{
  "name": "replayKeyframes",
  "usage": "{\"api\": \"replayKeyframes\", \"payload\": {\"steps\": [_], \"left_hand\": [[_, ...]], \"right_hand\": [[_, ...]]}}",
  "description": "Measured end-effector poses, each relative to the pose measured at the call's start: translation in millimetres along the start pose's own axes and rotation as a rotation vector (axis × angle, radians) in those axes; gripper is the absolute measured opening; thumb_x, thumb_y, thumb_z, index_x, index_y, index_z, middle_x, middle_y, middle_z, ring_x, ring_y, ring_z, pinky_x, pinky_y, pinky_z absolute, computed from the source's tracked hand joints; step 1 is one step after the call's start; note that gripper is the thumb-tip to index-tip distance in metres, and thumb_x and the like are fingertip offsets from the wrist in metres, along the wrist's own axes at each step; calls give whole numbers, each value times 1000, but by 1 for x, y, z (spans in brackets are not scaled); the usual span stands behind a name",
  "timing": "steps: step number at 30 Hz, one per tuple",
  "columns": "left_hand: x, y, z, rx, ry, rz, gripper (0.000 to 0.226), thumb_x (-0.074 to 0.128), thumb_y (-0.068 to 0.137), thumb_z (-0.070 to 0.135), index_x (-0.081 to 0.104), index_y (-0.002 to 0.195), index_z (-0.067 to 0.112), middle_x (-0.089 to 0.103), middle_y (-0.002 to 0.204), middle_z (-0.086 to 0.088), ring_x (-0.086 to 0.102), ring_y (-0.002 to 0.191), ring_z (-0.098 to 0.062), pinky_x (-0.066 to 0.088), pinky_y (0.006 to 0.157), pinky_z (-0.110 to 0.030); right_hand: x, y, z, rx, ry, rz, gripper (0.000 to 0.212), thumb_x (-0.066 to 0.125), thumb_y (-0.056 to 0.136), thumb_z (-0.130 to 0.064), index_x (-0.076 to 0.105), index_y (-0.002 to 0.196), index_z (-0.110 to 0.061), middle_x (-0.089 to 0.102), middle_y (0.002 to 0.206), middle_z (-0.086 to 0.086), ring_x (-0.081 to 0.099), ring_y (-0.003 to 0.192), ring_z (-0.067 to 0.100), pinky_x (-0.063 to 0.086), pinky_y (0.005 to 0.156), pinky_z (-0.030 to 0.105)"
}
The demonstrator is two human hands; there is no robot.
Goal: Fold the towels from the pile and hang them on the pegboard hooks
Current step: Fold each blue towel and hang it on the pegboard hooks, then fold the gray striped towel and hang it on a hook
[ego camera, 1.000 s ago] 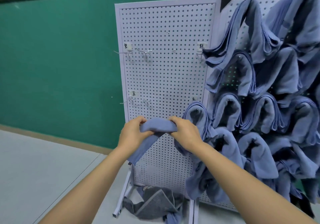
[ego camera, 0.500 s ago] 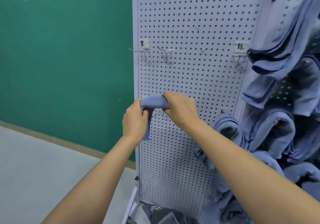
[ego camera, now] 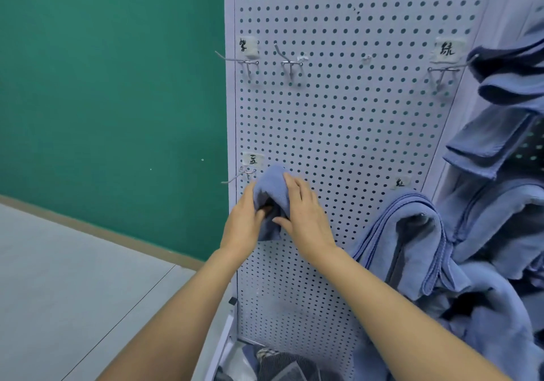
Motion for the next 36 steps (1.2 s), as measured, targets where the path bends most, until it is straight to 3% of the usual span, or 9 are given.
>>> {"api": "replayKeyframes", "payload": {"steps": [5, 10, 14, 17, 21, 25, 28, 32, 36], "left_hand": [[-12, -15, -5, 7, -30, 21, 42, 57, 94, 29, 40, 132, 25, 56, 117, 8, 54, 101, -10, 42, 82, -24], [-24, -66, -48, -179, 102, 40, 48, 59, 93, 29, 43, 134, 10, 55, 127, -8, 54, 111, -24, 45, 90, -36], [1, -142, -113, -367, 193, -155, 36, 53, 96, 28, 52, 127, 8, 61, 122, -10, 57, 104, -22, 44, 88, -31], [26, -198, -161, -473, 187, -294, 20, 54, 96, 22, 61, 110, 10, 65, 111, -9, 56, 91, -17, 41, 78, -24], [75, -256, -209, -504, 207, -479, 13, 57, 93, 14, 61, 82, 21, 68, 97, -4, 62, 86, -21, 45, 76, -23], [132, -286, -235, -489, 205, -630, 18, 61, 90, 13, 58, 76, 24, 64, 83, 2, 62, 83, -17, 46, 79, -22], [170, -294, -258, -554, 183, -675, 19, 64, 89, 17, 55, 77, 28, 63, 81, 4, 61, 82, -14, 49, 82, -24], [210, -287, -287, -587, 209, -708, 7, 62, 89, 16, 59, 96, 17, 64, 95, -4, 63, 97, -22, 46, 87, -24], [232, -282, -312, -619, 309, -706, 43, 65, 87, 18, 49, 125, 9, 55, 123, -10, 53, 115, -27, 43, 97, -31]], "right_hand": [[-2, -28, 9, 70, 176, -62, 83, 63, 90, -34, 10, 153, -17, 26, 153, -1, 29, 138, 17, 37, 109, 36], [25, -96, 27, 211, 234, -214, 69, 59, 94, -30, 22, 150, -13, 33, 149, 3, 35, 135, 18, 35, 110, 34], [78, -183, 49, 335, 228, -478, 40, 57, 96, -22, 49, 133, -12, 57, 120, 6, 55, 106, 18, 45, 93, 30], [121, -247, 65, 422, 265, -628, 15, 58, 94, -16, 60, 109, -14, 57, 85, -2, 50, 71, 6, 44, 78, 26], [173, -325, 96, 577, 261, -794, 19, 56, 92, -18, 62, 110, -14, 63, 94, 2, 58, 83, 17, 47, 80, 23], [213, -377, 123, 717, 274, -871, 17, 51, 90, -6, 55, 81, -20, 54, 77, -2, 50, 68, 12, 43, 63, 22], [240, -388, 139, 707, 227, -904, 10, 52, 90, -13, 55, 95, -22, 57, 90, 2, 58, 86, 20, 47, 79, 28], [273, -372, 160, 690, 204, -866, 31, 54, 92, -11, 55, 123, -17, 52, 119, 3, 55, 111, 22, 43, 97, 30], [302, -357, 175, 631, 141, -855, 50, 61, 92, -22, 40, 137, -17, 42, 137, 6, 39, 128, 25, 34, 105, 31]]}}
Point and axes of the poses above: each hand's wrist, its own y-axis towards the middle knuckle, its own x-axis out of the palm, z = x × y, the point moved 9 cm from there along y, towards the middle knuckle
